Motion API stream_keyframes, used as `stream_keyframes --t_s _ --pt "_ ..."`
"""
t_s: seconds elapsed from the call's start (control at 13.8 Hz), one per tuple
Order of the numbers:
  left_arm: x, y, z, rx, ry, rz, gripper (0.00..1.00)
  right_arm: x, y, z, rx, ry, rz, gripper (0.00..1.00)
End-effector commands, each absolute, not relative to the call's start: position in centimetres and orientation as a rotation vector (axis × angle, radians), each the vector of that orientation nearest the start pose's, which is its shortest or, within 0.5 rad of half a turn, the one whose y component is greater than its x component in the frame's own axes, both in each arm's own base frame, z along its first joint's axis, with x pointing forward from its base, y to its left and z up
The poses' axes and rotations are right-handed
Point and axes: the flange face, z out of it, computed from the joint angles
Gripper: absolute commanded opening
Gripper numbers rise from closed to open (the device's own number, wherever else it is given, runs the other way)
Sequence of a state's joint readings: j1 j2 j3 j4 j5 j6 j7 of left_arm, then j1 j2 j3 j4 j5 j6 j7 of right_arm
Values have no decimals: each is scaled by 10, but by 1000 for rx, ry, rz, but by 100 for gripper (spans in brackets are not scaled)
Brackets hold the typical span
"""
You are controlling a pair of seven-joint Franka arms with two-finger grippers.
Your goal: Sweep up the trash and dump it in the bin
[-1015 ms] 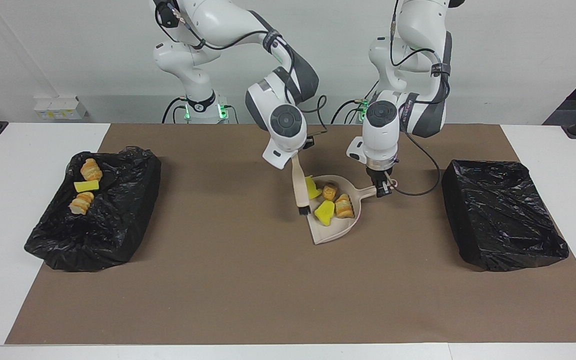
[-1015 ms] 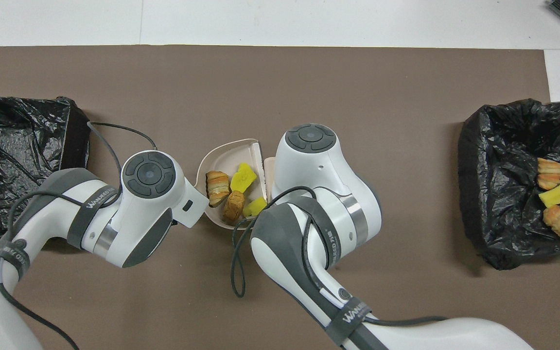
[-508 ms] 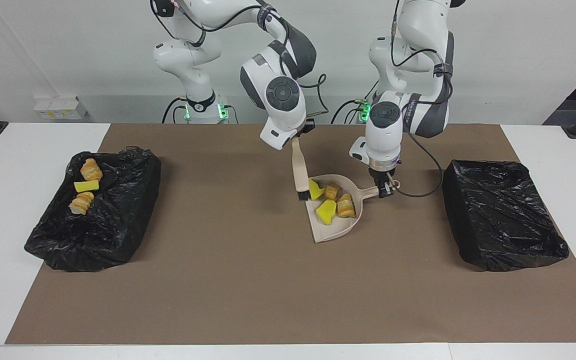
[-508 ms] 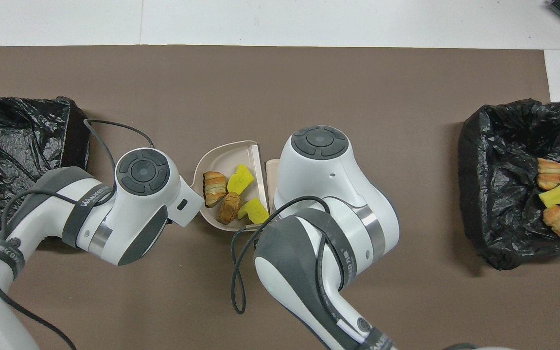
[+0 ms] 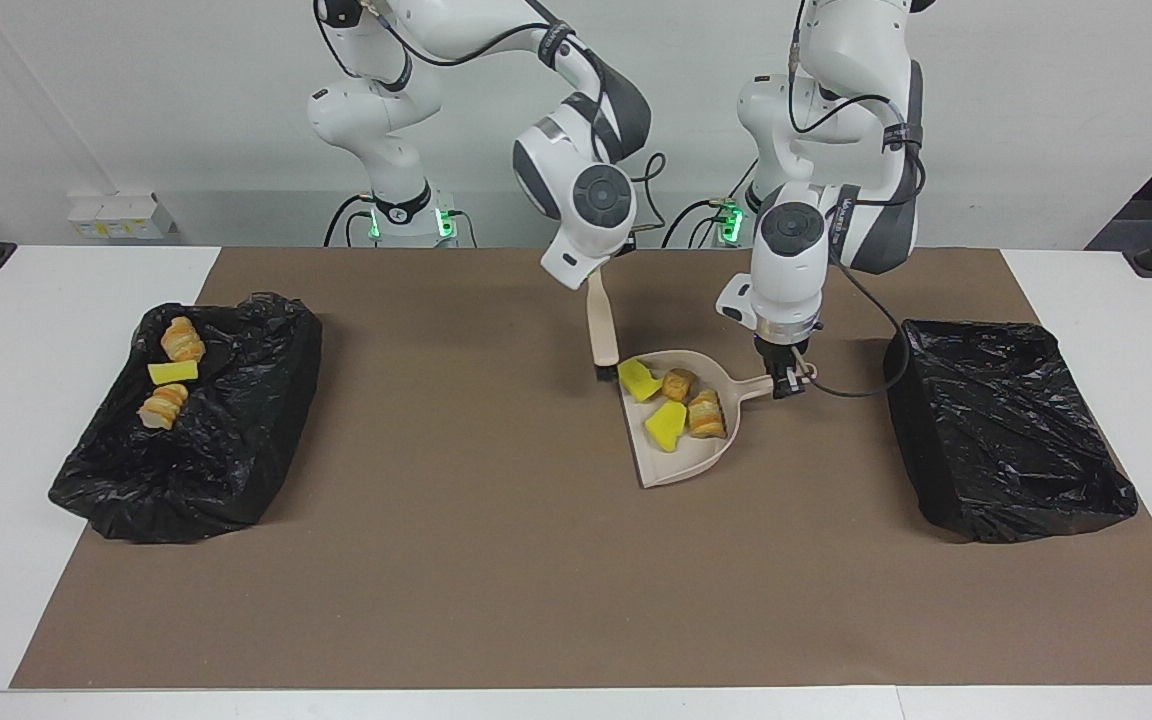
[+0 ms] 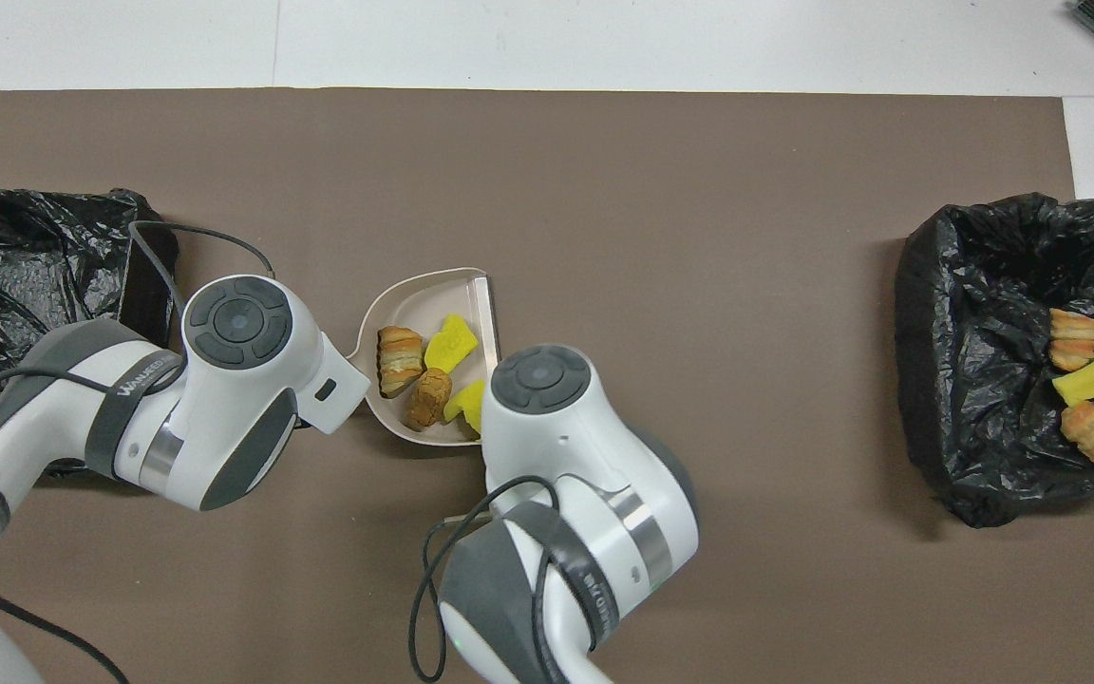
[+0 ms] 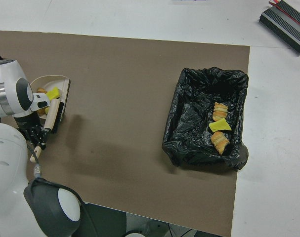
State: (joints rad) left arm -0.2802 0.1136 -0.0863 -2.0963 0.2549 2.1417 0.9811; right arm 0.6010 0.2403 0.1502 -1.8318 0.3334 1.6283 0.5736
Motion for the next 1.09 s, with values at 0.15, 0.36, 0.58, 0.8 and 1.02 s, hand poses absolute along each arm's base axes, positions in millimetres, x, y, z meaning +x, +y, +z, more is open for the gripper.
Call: stream_keyframes --t_s 0.15,0.36,0.58,0.8,1.02 --pt "525 -163 374 -2122 2054 200 0 347 430 350 -3044 -100 811 0" --pt "527 -137 370 -2110 2080 230 0 334 436 338 -3045 -83 796 0" --pt "527 -127 367 -2100 2099 242 0 336 438 337 -3046 -54 785 0" --pt "514 -126 358 -2092 2108 229 0 344 445 342 -3037 -58 779 0" --pt "509 -134 349 -2086 2112 199 0 349 445 349 -3062 -68 797 0"
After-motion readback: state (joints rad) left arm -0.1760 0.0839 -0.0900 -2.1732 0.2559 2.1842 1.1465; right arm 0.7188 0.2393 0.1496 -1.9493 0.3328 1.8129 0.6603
